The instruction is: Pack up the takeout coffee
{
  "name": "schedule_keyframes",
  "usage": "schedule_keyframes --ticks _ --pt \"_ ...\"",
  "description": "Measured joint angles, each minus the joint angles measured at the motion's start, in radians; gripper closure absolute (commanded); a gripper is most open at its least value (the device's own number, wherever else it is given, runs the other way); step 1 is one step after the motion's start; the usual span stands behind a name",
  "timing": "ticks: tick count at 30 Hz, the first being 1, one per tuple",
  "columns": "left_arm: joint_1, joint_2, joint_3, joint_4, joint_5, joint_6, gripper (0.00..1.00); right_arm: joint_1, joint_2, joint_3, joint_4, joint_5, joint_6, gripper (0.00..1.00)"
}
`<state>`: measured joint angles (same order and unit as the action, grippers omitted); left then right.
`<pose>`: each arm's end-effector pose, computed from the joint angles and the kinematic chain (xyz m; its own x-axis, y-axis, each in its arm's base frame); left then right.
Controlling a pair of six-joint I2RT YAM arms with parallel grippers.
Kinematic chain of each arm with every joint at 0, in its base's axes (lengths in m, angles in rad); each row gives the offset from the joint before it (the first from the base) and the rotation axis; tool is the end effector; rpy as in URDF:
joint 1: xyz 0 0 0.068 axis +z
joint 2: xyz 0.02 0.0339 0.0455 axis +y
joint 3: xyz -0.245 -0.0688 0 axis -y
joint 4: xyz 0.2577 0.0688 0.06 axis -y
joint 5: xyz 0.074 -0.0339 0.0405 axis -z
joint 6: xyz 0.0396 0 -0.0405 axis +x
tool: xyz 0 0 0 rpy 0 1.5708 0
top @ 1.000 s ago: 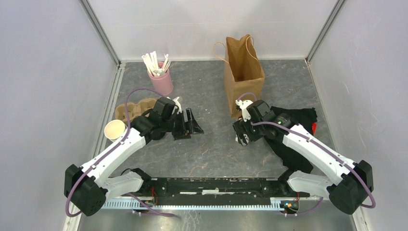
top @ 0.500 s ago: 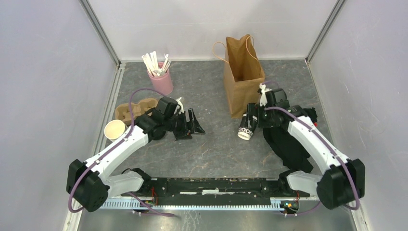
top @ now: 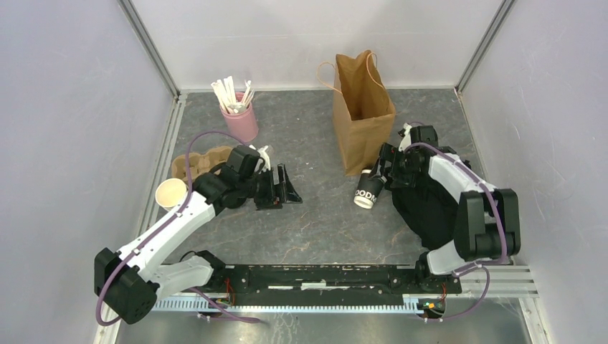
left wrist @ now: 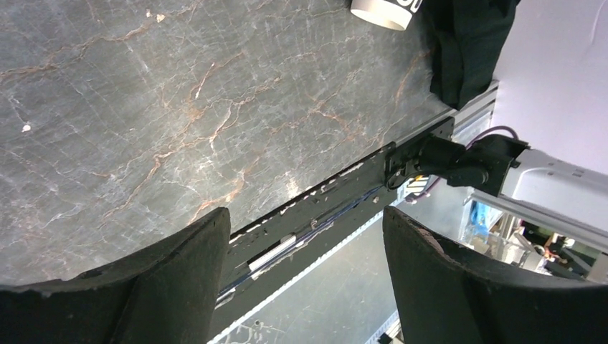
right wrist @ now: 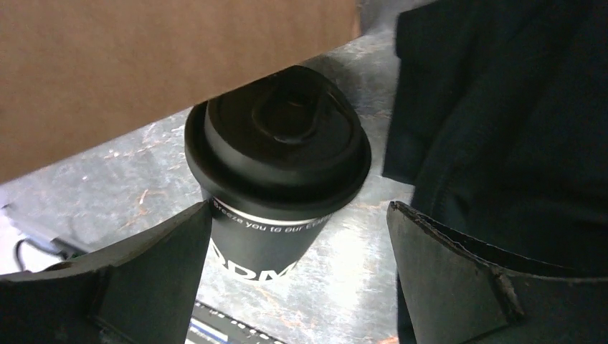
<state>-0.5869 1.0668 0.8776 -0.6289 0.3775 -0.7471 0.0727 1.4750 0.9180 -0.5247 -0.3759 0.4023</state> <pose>0.1933 -0.1461 0.2576 -0.9382 -0.1346 -0.3187 0.1187 0.7401 -0.6619 0.2973 0.0362 0.1742 -0.9039 0.2993 -0.3054 0.1243 0.8672 0.4822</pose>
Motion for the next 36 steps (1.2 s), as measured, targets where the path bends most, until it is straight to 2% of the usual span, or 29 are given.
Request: schedule_keyframes --ticks 8,17,28,36 --pt "0.000 0.031 0.038 -0.042 0.023 0.093 0.15 -0.005 0.106 0.021 0.043 -0.088 -0.017 0.03" --pt "0.000 0.037 0.045 -0.049 0.059 0.167 0.15 -0.005 0.095 -0.047 0.153 -0.138 0.009 0.09" --pt "0.000 0.086 0.045 0.015 0.134 0.188 0.14 -0.005 -0.069 -0.203 0.241 -0.178 0.086 0.13" --pt "-0.001 0.114 0.047 0.195 0.225 0.120 0.09 0.016 -0.272 -0.272 0.327 -0.246 0.241 0.13"
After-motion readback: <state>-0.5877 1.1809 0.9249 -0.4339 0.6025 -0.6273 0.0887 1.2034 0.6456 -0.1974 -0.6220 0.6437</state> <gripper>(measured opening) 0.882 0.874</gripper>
